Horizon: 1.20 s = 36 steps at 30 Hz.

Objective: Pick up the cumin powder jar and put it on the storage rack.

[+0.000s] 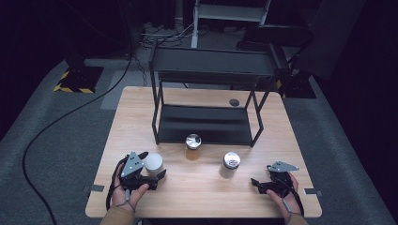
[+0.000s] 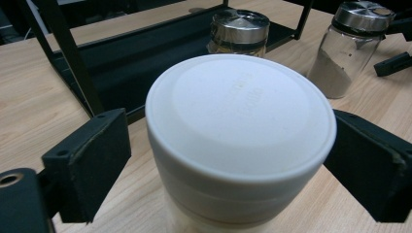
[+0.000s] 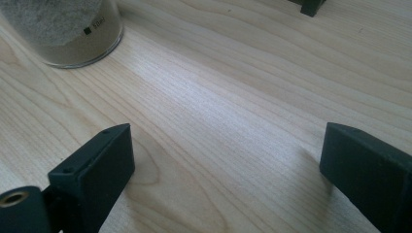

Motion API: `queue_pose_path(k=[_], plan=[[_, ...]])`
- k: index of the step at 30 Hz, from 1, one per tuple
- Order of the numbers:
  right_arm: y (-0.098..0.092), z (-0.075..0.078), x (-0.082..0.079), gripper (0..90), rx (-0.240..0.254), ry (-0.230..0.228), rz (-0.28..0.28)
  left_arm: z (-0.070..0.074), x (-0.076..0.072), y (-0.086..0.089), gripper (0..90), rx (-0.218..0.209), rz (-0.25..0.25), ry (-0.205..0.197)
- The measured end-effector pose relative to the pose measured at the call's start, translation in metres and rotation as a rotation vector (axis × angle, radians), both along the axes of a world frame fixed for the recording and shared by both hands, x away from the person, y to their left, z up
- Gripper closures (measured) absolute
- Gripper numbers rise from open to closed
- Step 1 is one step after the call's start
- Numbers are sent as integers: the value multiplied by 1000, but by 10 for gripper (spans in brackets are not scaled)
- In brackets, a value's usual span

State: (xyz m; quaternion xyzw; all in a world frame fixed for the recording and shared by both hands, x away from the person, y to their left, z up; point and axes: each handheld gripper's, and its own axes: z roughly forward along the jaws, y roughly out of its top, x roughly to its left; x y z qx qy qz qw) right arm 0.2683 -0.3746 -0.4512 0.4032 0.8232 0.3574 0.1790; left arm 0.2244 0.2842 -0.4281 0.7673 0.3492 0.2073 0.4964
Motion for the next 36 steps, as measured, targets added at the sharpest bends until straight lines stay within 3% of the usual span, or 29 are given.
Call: queue_pose_path(k=[4,12,19,24,32,36], plan=[[0,0,0,58,0,0,0,-1,-3,0,118,1,20,-13],[0,0,0,58,0,0,-1,-1,-2,2,326,10,-22,-37],[0,0,0,61,0,-1,-2,10,0,-4,331,47,-13,-23],[0,0,-1,64,1,-2,-4,16,4,-2,331,18,-23,-19],[0,0,0,64,1,-2,-4,29,18,-8,331,14,-47,-8],[0,0,0,64,2,-2,-3,38,25,-15,331,35,-53,-12]])
